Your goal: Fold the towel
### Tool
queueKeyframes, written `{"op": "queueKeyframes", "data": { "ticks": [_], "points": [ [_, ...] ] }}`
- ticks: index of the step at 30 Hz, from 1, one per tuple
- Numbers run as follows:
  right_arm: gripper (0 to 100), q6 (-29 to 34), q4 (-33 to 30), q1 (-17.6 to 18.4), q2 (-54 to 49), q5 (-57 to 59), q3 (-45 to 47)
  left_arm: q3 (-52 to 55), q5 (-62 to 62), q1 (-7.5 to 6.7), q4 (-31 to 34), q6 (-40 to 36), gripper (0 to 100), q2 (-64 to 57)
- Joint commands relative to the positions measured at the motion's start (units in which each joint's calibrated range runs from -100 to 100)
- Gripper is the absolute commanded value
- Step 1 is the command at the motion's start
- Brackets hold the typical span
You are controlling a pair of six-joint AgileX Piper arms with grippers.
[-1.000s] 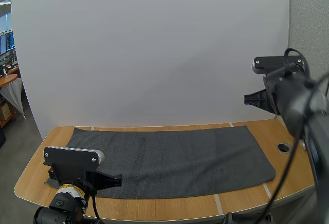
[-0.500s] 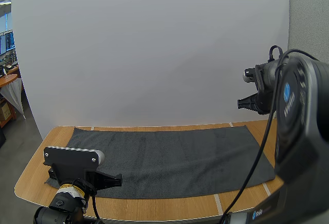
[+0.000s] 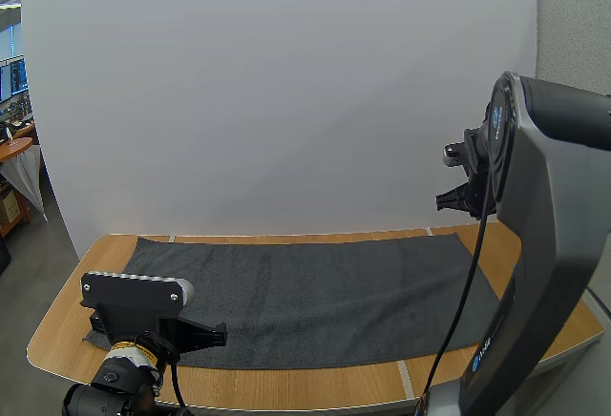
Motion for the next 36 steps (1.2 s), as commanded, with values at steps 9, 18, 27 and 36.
{"op": "queueKeyframes", "data": {
  "ticks": [9, 18, 27, 36],
  "points": [
    [0, -8.08, 6.82, -1.39, 12.66, -0.35, -12.02, 0.07, -1.29, -0.30, -0.73, 0.03, 0, -0.26],
    [0, -12.51, 11.79, -1.56, 20.91, 1.00, -18.72, 0.07, -1.29, -0.30, -0.73, 0.03, 0, -0.26],
    [100, -18.85, 19.05, -1.56, 24.71, 1.65, -19.93, 0.07, -1.29, -0.30, -0.73, 0.03, 0, -0.26],
    [100, -21.32, 20.11, -1.95, 26.88, -1.49, -21.55, 0.07, -1.29, -0.30, -0.73, 0.03, 0, -0.26]
  ]
}}
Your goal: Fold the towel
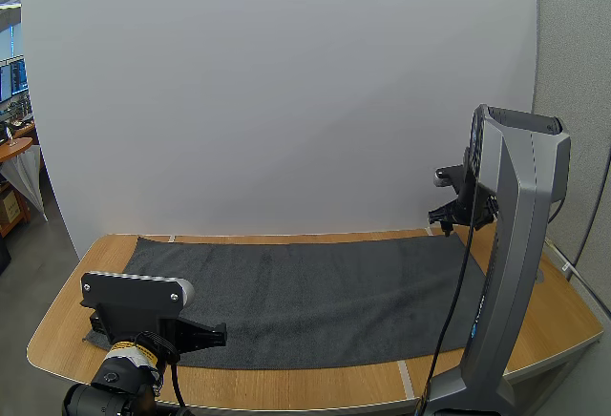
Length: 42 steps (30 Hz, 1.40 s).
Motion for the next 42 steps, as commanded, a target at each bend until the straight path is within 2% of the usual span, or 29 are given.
{"op": "queueKeyframes", "data": {
  "ticks": [1, 3, 7, 9, 16, 23, 35, 42],
  "points": [
    [100, -0.96, 2.26, -0.71, 1.69, 0.45, -2.28, 0.07, -1.29, -0.30, -0.73, 0.03, 0, -0.26],
    [100, -3.41, 5.86, -1.37, 3.19, 3.59, -5.10, 0.07, -1.29, -0.30, -0.73, 0.03, 0, -0.26],
    [100, -12.92, 18.65, -3.10, 7.13, 14.53, -12.31, 0.07, -1.29, -0.30, -0.73, 0.03, 0, -0.26],
    [100, -14.52, 21.89, -3.70, 9.06, 20.05, -15.73, 0.07, -1.29, -0.30, -0.73, 0.03, 0, -0.26],
    [100, -15.44, 22.58, -3.87, 12.52, 25.75, -21.66, 0.07, -1.29, -0.30, -0.73, 0.03, 0, -0.26],
    [100, -20.41, 27.86, -3.87, 12.79, 23.67, -21.92, 0.07, -1.29, -0.30, -0.73, 0.03, 0, -0.26],
    [100, -21.05, 28.20, -3.81, 16.30, 20.70, -21.92, 0.07, -1.29, -0.30, -0.73, 0.03, 0, -0.26],
    [100, -22.14, 30.73, -3.66, 17.04, 24.46, -21.92, 0.07, -1.29, -0.30, -0.73, 0.03, 0, -0.26]
  ]
}}
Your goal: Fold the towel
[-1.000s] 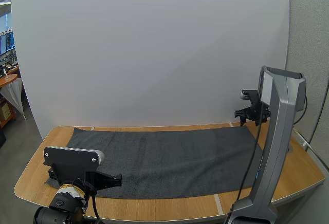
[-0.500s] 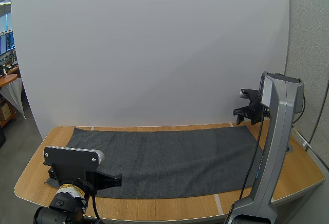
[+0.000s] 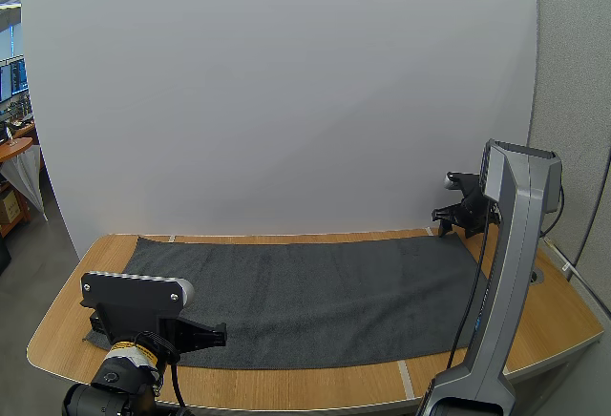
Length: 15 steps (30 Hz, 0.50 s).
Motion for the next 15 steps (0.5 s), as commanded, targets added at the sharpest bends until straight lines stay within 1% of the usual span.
{"op": "queueKeyframes", "data": {
  "ticks": [1, 9, 15],
  "points": [
    [100, -1.02, 0.75, 0.20, 0.52, 4.02, -0.10, 0.07, -1.29, -0.30, -0.73, 0.03, 0, -0.26],
    [100, -1.48, 2.08, 0.92, 0.52, 9.61, -0.10, 0.07, -1.29, -0.30, -0.73, 0.03, 0, -0.26],
    [100, -1.59, 3.03, 1.21, 0.52, 11.24, -0.10, 0.07, -1.29, -0.30, -0.73, 0.03, 0, -0.26]
  ]
}}
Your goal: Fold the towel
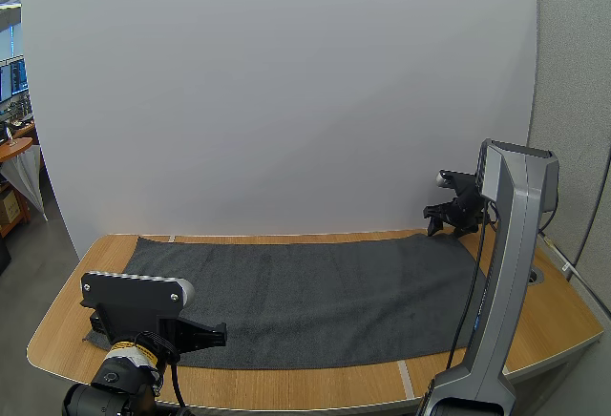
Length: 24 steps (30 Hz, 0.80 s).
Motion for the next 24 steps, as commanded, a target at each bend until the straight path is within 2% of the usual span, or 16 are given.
{"op": "queueKeyframes", "data": {
  "ticks": [1, 9, 10, 14, 17, 20, 24],
  "points": [
    [100, -0.37, 0.08, 0.28, 0.52, 4.21, 0.43, 0.07, -1.29, -0.30, -0.73, 0.03, 0, -0.26],
    [100, -0.37, -0.30, 0.28, 0.52, 2.27, 0.43, 0.07, -1.29, -0.30, -0.73, 0.03, 0, -0.26],
    [95, -0.37, -0.44, 0.28, 0.52, 2.27, 0.43, 0.07, -1.29, -0.30, -0.73, 0.03, 0, -0.26],
    [48, -0.27, -0.44, 0.28, 0.52, 2.27, 0.43, 0.07, -1.29, -0.30, -0.73, 0.03, 0, -0.26],
    [21, 0.29, -0.44, 0.28, 0.38, 1.00, 0.43, 0.07, -1.29, -0.30, -0.73, 0.03, 0, -0.26],
    [2, 0.29, -0.44, 0.28, 0.24, 0.63, 0.43, 0.07, -1.29, -0.30, -0.73, 0.03, 0, -0.26],
    [0, 0.29, -0.44, 0.28, 0.24, 0.14, 0.43, 0.07, -1.29, -0.30, -0.73, 0.03, 0, -0.26]
  ]
}}
